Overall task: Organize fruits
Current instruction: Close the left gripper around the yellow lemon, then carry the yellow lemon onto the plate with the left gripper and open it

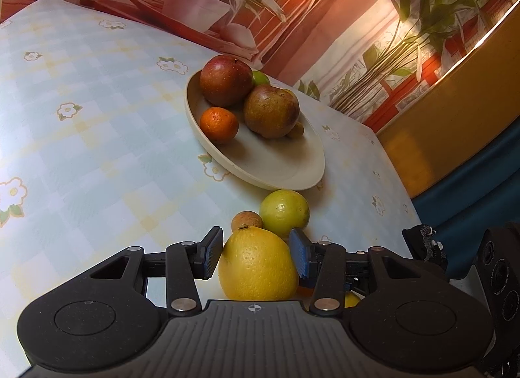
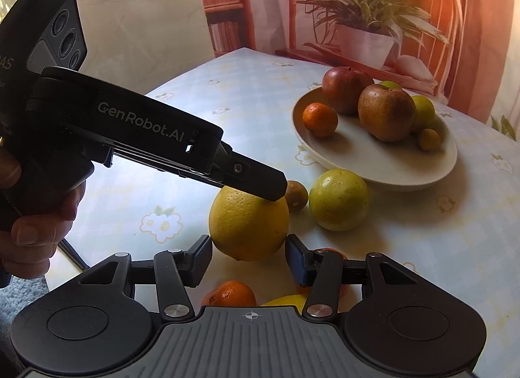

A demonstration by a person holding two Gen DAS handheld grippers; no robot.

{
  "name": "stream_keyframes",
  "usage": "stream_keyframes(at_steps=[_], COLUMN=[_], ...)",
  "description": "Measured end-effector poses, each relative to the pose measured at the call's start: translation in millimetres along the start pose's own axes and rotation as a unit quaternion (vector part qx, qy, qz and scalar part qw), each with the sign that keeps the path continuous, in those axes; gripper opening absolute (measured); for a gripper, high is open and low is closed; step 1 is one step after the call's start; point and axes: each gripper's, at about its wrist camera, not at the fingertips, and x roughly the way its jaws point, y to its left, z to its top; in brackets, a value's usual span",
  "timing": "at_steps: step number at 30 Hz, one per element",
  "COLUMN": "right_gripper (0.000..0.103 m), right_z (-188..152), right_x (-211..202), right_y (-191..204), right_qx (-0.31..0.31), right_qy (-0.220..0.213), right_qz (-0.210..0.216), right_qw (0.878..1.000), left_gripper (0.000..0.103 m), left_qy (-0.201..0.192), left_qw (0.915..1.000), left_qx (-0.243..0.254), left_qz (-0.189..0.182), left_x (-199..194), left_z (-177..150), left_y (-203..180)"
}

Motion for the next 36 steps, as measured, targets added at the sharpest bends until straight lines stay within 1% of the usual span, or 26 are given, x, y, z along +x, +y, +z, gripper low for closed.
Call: stream_keyframes(at_steps=[2, 6, 11, 15, 22, 29, 36], right_gripper=[0.046, 0.047, 0.047, 0.046, 0.046, 0.046, 0.046], right_z=[0.3, 0.5, -0.4, 0.5, 10.9, 21.1, 29.7], right_x=[1.0, 2.8, 0.7, -6.6, -21.6, -36.5, -39.9], right_y=[-0.9, -4.0, -3.2, -2.8, -6.3, -31.2, -71.9], right_qx=[-0.001, 0.004, 0.005, 0.004, -0.007, -0.008, 0.006], right_qy=[0.000, -0.002, -0.006, -0.027, -0.061, -0.087, -0.098], right_qz=[0.004, 0.011, 0.014, 0.017, 0.004, -0.014, -0.035], right_qw=[1.000, 1.000, 1.000, 0.999, 0.998, 0.996, 0.995], left_gripper=[0.048, 0.048, 0.048, 0.048, 0.048, 0.048, 0.047], left_qy=[-0.002, -0.011, -0.008, -0.017, -0.027, -0.027, -0.017], left_qw=[1.0000, 0.9999, 1.0000, 0.9998, 0.9992, 0.9975, 0.9944], left_qx=[-0.007, -0.001, -0.004, -0.002, 0.028, 0.061, 0.103], left_qz=[-0.003, -0.003, -0.001, -0.006, -0.012, -0.020, -0.016], left_x=[-1.3, -1.8, -2.8, -9.4, -17.3, -8.3, 24.1], left_z=[-1.2, -5.0, -3.0, 1.1, 19.5, 46.7, 72.5], left_y=[2.3, 1.6, 1.1, -0.6, -15.7, -44.7, -77.0])
